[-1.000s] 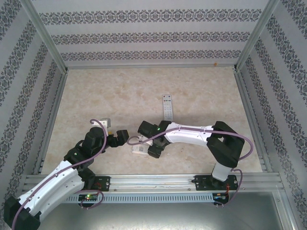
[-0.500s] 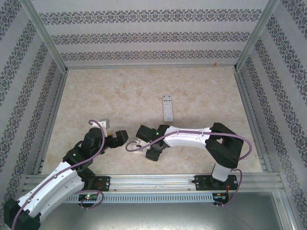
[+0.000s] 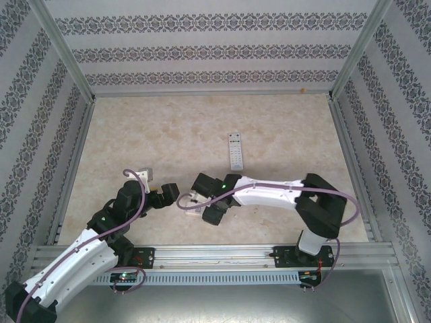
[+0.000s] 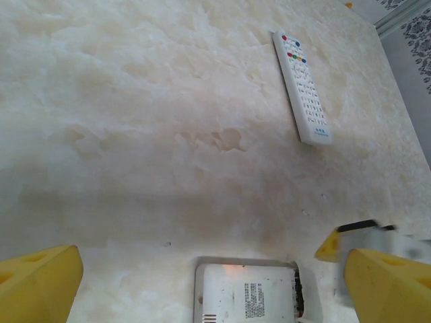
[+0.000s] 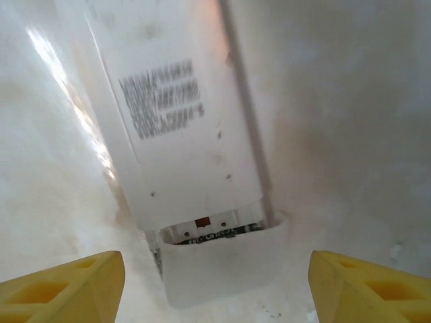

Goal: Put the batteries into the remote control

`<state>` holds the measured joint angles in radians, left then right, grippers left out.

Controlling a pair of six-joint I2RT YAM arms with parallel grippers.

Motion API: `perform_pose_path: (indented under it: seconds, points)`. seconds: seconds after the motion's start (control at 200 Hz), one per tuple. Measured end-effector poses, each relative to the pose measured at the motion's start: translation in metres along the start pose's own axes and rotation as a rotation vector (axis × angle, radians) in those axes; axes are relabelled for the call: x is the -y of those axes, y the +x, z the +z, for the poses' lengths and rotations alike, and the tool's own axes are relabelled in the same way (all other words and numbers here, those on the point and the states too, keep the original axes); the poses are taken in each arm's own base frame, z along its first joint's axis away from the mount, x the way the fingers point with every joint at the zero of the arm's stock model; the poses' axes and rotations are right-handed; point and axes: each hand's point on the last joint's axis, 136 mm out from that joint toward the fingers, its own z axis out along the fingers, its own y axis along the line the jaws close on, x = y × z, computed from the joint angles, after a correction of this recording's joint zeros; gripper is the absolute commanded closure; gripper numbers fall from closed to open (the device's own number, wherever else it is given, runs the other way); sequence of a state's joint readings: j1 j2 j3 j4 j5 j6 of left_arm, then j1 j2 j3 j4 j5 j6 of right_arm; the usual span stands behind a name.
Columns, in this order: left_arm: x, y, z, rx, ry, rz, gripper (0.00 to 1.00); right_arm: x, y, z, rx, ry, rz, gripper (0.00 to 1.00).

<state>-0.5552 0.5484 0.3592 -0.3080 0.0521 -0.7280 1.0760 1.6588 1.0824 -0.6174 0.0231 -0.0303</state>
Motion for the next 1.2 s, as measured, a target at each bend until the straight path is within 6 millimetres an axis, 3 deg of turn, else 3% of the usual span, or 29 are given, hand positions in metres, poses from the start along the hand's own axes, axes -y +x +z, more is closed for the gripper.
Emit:
perform_pose_path:
  seconds: [0.14,0.275,0.4,0.535,0.739,0.934,1.199]
  points:
    - [-0.007,0.01,0.009,-0.055,-0.038,-0.013,0.06,0.015,-0.029,-0.05,0.238,-0.002,0.228,0.31]
    - [-0.011,0.022,0.021,-0.138,-0.08,-0.026,0.19,0.039,-0.018,-0.074,0.327,-0.003,0.667,0.33]
    - [-0.006,0.03,0.033,-0.229,-0.092,-0.038,0.3,0.049,0.023,-0.053,0.276,-0.035,1.079,0.41]
    - [0.003,0.043,0.046,-0.326,-0.067,-0.056,0.36,0.03,0.066,-0.011,0.11,-0.093,1.324,0.49]
    - [0.002,0.068,0.056,-0.455,-0.057,-0.081,0.44,0.008,0.055,0.016,0.007,-0.211,1.395,0.58]
    - [0.006,0.08,0.058,-0.512,-0.023,-0.103,0.5,0.003,0.039,0.019,0.002,-0.262,1.391,0.61]
    - [0.006,0.099,0.06,-0.582,0.004,-0.154,0.54,-0.007,0.042,0.017,-0.08,-0.211,1.289,0.62]
